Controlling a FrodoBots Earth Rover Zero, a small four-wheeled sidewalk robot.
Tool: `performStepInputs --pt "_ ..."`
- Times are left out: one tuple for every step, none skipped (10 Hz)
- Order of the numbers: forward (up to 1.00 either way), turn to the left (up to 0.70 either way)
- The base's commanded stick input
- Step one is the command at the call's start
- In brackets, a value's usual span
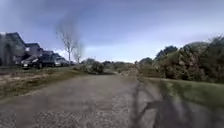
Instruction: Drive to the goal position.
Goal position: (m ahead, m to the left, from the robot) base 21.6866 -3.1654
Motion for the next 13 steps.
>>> performStepInputs --pt "1.00 0.00" --pt "1.00 0.00" --pt "1.00 0.00" --pt "1.00 0.00" --pt "1.00 0.00" --pt "1.00 0.00" --pt "1.00 0.00" --pt "1.00 0.00" --pt "1.00 0.00" --pt "1.00 0.00" --pt "1.00 0.00" --pt "1.00 0.00" --pt "1.00 0.00"
